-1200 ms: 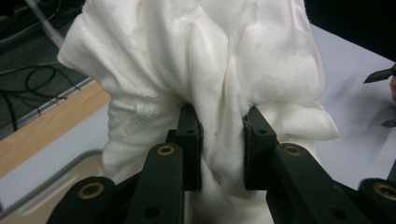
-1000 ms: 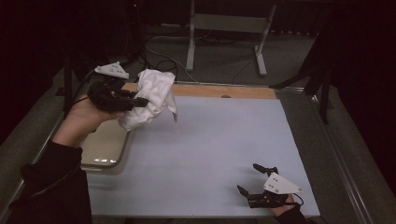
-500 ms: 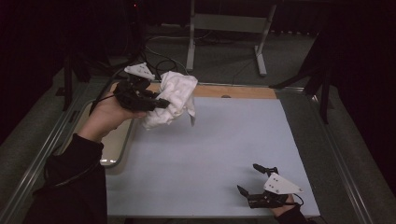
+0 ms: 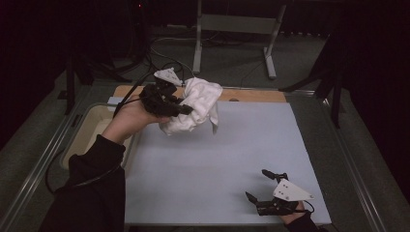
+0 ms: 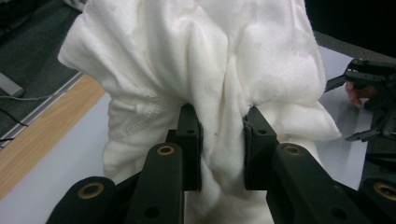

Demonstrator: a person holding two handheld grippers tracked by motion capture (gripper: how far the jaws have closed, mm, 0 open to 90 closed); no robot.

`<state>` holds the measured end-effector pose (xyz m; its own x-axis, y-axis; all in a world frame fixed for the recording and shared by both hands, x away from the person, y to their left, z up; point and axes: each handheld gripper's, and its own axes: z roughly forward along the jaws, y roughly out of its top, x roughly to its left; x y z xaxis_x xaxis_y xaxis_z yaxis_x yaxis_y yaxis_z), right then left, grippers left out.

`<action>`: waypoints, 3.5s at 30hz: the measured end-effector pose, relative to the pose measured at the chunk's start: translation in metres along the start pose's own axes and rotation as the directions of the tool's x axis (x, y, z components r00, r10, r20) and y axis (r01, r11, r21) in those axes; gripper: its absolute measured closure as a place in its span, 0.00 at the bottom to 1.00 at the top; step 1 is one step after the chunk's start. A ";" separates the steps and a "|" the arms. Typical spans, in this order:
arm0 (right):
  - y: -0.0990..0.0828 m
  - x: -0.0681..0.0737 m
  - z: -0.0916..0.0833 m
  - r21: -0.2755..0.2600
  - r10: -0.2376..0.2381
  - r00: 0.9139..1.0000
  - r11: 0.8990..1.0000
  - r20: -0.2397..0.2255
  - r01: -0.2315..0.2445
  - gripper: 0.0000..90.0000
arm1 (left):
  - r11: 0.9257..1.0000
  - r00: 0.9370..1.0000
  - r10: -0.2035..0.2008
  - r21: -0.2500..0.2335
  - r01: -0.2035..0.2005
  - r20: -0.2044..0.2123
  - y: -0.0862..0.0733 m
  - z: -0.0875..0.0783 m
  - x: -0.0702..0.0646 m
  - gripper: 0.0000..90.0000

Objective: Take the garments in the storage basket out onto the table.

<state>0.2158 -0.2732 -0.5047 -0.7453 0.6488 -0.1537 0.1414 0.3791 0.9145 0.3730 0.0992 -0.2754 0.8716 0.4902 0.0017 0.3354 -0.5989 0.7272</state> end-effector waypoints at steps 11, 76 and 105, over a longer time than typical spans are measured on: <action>0.001 0.000 -0.001 -0.003 -0.002 1.000 1.000 0.002 0.002 0.10 | 0.999 1.000 0.008 0.035 -0.008 0.019 0.008 0.033 -0.004 0.82; 0.000 0.001 -0.001 0.001 -0.009 1.000 1.000 -0.005 0.009 0.10 | 1.000 0.997 0.011 -0.002 -0.011 0.073 -0.013 0.102 -0.027 0.00; -0.001 0.000 0.001 0.001 0.011 1.000 1.000 -0.002 -0.011 0.10 | 0.999 0.998 0.029 -0.030 -0.027 0.064 -0.070 0.073 -0.032 0.00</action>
<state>0.2163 -0.2734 -0.5056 -0.7448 0.6519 -0.1427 0.1505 0.3725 0.9157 0.3474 0.0791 -0.3766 0.9021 0.4310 -0.0213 0.3010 -0.5930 0.7468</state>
